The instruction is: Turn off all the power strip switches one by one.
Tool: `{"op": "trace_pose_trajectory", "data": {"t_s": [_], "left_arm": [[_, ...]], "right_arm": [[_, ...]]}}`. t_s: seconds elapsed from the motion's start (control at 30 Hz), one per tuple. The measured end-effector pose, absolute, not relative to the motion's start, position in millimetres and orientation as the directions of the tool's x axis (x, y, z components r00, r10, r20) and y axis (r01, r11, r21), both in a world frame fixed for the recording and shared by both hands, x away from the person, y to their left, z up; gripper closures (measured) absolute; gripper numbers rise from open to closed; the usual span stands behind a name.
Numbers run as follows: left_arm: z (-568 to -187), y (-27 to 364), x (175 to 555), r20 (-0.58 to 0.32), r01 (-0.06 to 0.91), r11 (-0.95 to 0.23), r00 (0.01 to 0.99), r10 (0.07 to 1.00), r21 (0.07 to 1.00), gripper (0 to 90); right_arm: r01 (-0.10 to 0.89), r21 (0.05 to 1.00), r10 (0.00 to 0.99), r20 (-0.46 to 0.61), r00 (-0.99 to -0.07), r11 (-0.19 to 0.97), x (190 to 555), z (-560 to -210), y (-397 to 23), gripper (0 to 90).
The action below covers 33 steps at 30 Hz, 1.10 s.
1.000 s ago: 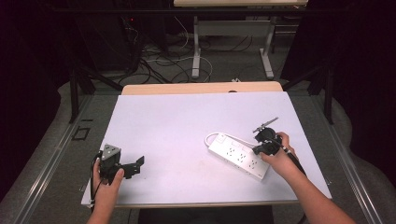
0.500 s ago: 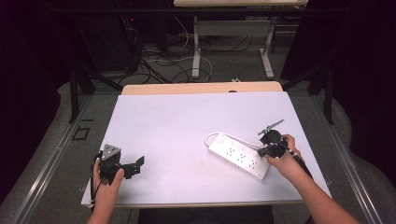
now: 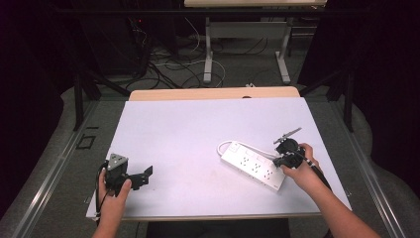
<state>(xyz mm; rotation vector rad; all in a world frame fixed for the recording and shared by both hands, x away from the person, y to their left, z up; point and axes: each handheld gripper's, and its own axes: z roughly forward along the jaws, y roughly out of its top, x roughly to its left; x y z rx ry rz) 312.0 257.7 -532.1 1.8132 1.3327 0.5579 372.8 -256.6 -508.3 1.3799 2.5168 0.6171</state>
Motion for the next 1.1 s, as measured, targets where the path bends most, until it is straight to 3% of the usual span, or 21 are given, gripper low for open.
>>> {"op": "trace_pose_trajectory", "data": {"t_s": [0.67, 1.1], "left_arm": [[-531, 258, 311, -0.104, 0.581, -0.126, 0.346, 0.932, 0.804, 1.0], [-532, 259, 311, -0.103, 0.583, -0.126, 0.344, 0.933, 0.803, 1.0]], "right_arm": [[0.753, 0.494, 0.843, 0.069, -0.533, 0.436, 369, -513, -266, 90.0], [0.717, 0.578, 0.845, 0.086, -0.528, 0.389, 358, -515, -274, 82.2]]}}
